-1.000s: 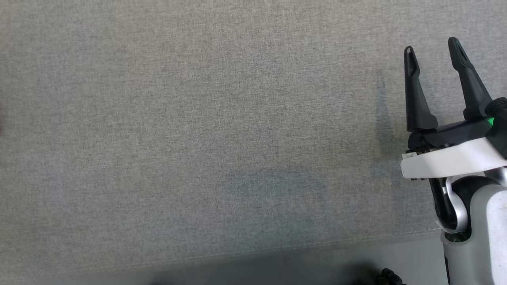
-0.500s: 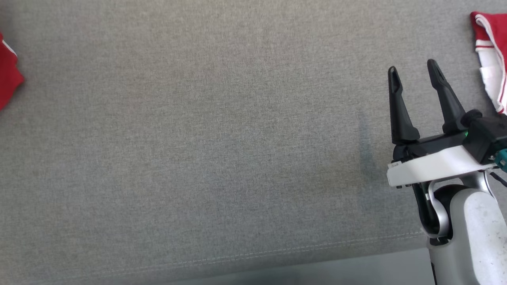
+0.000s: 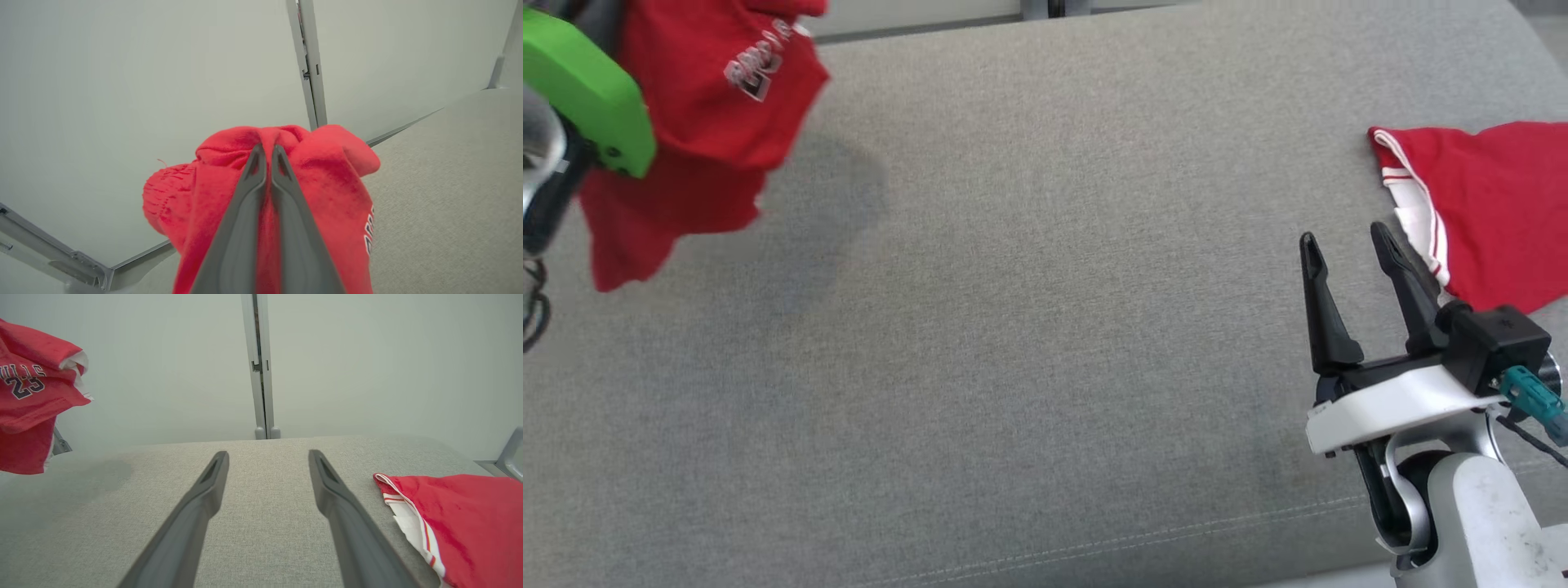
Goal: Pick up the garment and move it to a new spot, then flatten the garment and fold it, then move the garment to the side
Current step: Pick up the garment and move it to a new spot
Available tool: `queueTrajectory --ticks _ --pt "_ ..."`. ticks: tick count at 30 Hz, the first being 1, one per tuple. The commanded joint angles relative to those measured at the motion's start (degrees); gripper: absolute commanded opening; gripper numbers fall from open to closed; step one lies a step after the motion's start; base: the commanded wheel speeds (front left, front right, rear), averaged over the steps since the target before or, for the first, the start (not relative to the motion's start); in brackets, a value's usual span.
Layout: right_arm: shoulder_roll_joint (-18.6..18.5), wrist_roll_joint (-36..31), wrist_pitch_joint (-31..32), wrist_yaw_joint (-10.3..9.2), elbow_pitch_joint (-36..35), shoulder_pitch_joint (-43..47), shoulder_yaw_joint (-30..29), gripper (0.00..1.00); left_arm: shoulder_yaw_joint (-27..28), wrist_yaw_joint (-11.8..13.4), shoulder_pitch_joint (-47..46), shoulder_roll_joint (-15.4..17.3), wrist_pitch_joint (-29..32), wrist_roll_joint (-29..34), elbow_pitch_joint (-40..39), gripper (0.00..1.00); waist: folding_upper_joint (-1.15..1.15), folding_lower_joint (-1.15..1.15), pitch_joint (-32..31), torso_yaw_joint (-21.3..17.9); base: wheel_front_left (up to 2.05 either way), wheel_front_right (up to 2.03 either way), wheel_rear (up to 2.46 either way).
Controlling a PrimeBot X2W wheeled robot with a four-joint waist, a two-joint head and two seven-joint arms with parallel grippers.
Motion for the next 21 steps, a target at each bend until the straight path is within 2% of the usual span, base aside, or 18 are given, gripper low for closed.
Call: queueTrajectory --ticks 1,2,5,10,16,21 --pt "-0.03 0.62 -0.18 -0.07 0.17 1.17 0.03 1.0 -1.0 -0.04 1.59 0.13 0.42 -1.59 -2.54 0.0 0.0 0.0 -4.69 -3.05 0.0 0.0 0.0" --pt "-0.03 0.91 -0.15 -0.07 0.21 1.83 0.25 1.0 -3.23 -0.05 3.04 -0.27 0.8 -2.92 -7.15 0.0 0.0 0.0 -5.28 -3.81 0.0 0.0 0.0" --pt "-0.02 1.38 -0.05 -0.07 0.11 2.28 0.67 1.0 -7.62 -0.06 4.99 -0.89 1.57 -4.14 -13.29 0.0 0.0 0.0 -5.71 -4.9 0.0 0.0 0.0" --pt "-0.02 2.15 -0.28 -0.07 -0.02 1.64 1.84 1.0 -15.71 -0.06 6.05 -0.65 3.25 -4.57 -20.07 0.0 0.0 0.0 -5.22 -7.26 0.0 0.0 0.0" --pt "-0.01 3.35 -1.07 -0.07 0.86 0.46 3.6 1.0 -23.88 -0.06 3.87 -1.83 3.48 -5.24 -20.94 0.0 0.0 0.0 -3.03 -11.01 0.0 0.0 0.0" --pt "-0.01 4.11 -2.01 -0.07 1.99 -0.67 4.84 1.0 -27.93 -0.06 2.84 -3.97 1.66 -8.3 -16.28 0.0 0.0 0.0 -1.03 -13.89 0.0 0.0 0.0"
